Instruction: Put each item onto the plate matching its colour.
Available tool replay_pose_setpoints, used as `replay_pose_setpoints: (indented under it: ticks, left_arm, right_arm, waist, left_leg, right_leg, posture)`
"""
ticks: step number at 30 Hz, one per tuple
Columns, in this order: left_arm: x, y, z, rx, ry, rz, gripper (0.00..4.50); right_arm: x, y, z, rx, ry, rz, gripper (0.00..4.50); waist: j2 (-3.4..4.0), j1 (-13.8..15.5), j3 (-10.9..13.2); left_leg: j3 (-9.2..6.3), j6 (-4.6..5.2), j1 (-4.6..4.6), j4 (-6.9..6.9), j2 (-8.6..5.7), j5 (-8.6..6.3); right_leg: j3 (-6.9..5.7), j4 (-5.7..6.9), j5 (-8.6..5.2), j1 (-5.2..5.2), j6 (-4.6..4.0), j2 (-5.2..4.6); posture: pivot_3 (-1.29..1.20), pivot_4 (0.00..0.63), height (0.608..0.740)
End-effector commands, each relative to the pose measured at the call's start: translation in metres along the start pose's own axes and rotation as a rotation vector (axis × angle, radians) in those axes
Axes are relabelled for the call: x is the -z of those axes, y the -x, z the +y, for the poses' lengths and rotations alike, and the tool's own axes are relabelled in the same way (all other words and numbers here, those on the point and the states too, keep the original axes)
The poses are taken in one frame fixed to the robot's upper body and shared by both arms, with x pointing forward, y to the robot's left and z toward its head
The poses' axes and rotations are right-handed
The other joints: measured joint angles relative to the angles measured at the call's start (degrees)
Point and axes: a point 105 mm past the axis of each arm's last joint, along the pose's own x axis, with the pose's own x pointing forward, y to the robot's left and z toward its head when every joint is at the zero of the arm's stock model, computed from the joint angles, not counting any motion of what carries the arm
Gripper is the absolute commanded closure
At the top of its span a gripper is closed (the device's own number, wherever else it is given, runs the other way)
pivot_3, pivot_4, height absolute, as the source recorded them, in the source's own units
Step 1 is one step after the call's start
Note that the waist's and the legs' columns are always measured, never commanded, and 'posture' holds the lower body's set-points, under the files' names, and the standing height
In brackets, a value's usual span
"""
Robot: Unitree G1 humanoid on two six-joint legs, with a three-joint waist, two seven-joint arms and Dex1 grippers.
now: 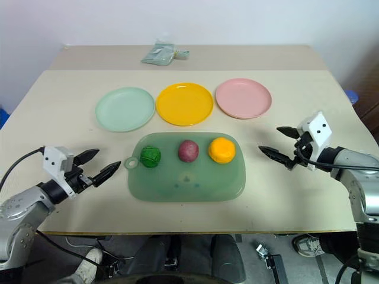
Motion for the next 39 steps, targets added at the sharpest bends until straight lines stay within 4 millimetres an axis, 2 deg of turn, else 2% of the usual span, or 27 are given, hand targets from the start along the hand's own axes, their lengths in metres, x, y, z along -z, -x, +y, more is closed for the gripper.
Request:
replay_pose_setpoints:
  ticks: [1,7,11,14,17,20,23,26,31,34,36,37,39]
  left_arm:
    - [-0.009,-0.002,-0.001,0.009,-0.026,-0.025,0.0]
    - [-0.011,-0.008,-0.006,0.062,-0.023,-0.037,0.0]
    - [-0.015,-0.014,-0.021,0.192,0.021,-0.028,0.0]
    - [-0.017,-0.026,-0.033,0.288,-0.02,0.003,0.0]
    - [-0.014,-0.039,-0.036,0.331,-0.106,0.047,0.0]
    - [-0.011,-0.056,-0.039,0.371,-0.157,0.075,0.0]
    - [-0.011,-0.069,-0.043,0.43,-0.175,0.073,0.0]
    - [-0.01,-0.08,-0.048,0.489,-0.192,0.073,0.0]
    - [-0.012,-0.089,-0.052,0.534,-0.177,0.055,0.0]
    - [-0.012,-0.093,-0.053,0.539,-0.172,0.05,0.8]
    - [-0.012,-0.093,-0.051,0.528,-0.176,0.05,1.77]
    - [-0.012,-0.092,-0.048,0.514,-0.182,0.05,2.12]
    - [-0.015,-0.093,-0.042,0.478,-0.189,0.04,2.2]
  right_arm:
    - [-0.008,0.005,-0.008,0.033,0.033,-0.043,0.1]
    - [-0.004,0.008,-0.009,0.039,0.038,-0.051,0.1]
    - [0.001,0.018,-0.004,0.033,0.034,-0.041,0.1]
    - [0.003,0.024,0.001,0.042,0.028,-0.046,0.1]
    - [0.006,0.031,0.01,0.044,0.012,-0.05,0.1]
    - [0.008,0.037,0.03,0.003,0.001,-0.042,0.1]
    - [0.007,0.039,0.06,-0.067,-0.003,-0.034,0.1]
    - [0.001,0.034,0.097,-0.147,-0.006,-0.049,0.1]
    - [-0.004,0.02,0.13,-0.187,-0.032,-0.079,0.1]
    - [-0.003,0.012,0.138,-0.194,-0.043,-0.088,0.0]
    - [-0.004,0.009,0.139,-0.195,-0.041,-0.093,0.0]
    - [-0.004,0.008,0.139,-0.195,-0.04,-0.096,0.0]
    - [-0.003,0.006,0.137,-0.19,-0.036,-0.102,0.0]
  waist:
    - [0.0,-0.02,0.0]
    - [0.0,-0.02,0.0]
    - [0.0,0.52,0.0]
    - [0.02,0.86,-0.01]
    - [0.04,1.33,-0.02]
    - [0.06,1.47,-0.03]
    - [0.06,1.34,-0.03]
    - [0.06,1.35,-0.04]
    - [0.04,1.26,-0.05]
    - [0.01,1.41,-0.05]
    - [-0.01,1.39,-0.06]
    - [-0.01,1.33,-0.06]
    - [-0.01,1.31,-0.06]
  left_leg:
    - [0.0,0.0,0.0,0.0,0.0,0.0]
    - [0.0,0.0,0.01,0.0,0.0,0.0]
    - [-0.01,0.0,0.01,0.02,0.0,0.0]
    - [0.0,0.0,0.02,0.03,-0.01,0.0]
    - [-0.01,-0.01,0.03,0.03,-0.01,0.01]
    - [-0.01,0.0,0.02,0.02,-0.01,0.01]
    - [-0.02,0.0,0.02,0.02,-0.01,0.01]
    - [-0.02,0.0,0.03,0.02,0.0,0.01]
    - [-0.04,-0.01,0.03,0.03,0.02,0.01]
    - [-0.04,0.0,0.03,0.06,0.01,0.01]
    - [-0.05,0.01,0.02,0.08,0.0,0.01]
    - [-0.05,0.01,0.02,0.08,0.0,0.01]
    - [-0.05,0.01,0.03,0.08,0.0,0.01]
  right_leg:
    - [0.0,0.0,0.0,0.0,0.0,0.0]
    - [0.0,0.0,0.0,0.0,0.0,0.01]
    - [-0.02,0.0,0.0,0.03,0.0,0.01]
    - [-0.01,0.01,0.0,0.03,0.0,0.0]
    - [-0.01,0.02,0.0,0.05,0.0,0.04]
    - [-0.02,0.02,0.0,0.06,0.0,0.05]
    - [-0.02,0.02,0.0,0.06,0.01,0.07]
    - [-0.01,0.03,0.0,0.06,0.01,0.09]
    - [0.01,0.03,0.0,0.02,0.01,0.12]
    - [0.0,0.03,0.01,0.04,0.01,0.1]
    - [0.0,0.03,0.01,0.06,0.01,0.1]
    - [0.0,0.03,0.0,0.06,0.01,0.09]
    - [0.0,0.03,0.01,0.04,0.01,0.11]
  posture:
    - [0.0,0.15,0.74]
    - [0.0,0.15,0.74]
    - [0.0,0.15,0.74]
    - [0.0,0.15,0.74]
    - [0.0,0.15,0.74]
    - [0.0,0.15,0.74]
    - [0.0,0.15,0.74]
    - [0.0,0.15,0.74]
    - [0.0,0.15,0.74]
    - [0.0,0.15,0.74]
    - [0.0,0.15,0.74]
    - [0.0,0.15,0.74]
    - [0.0,0.15,0.74]
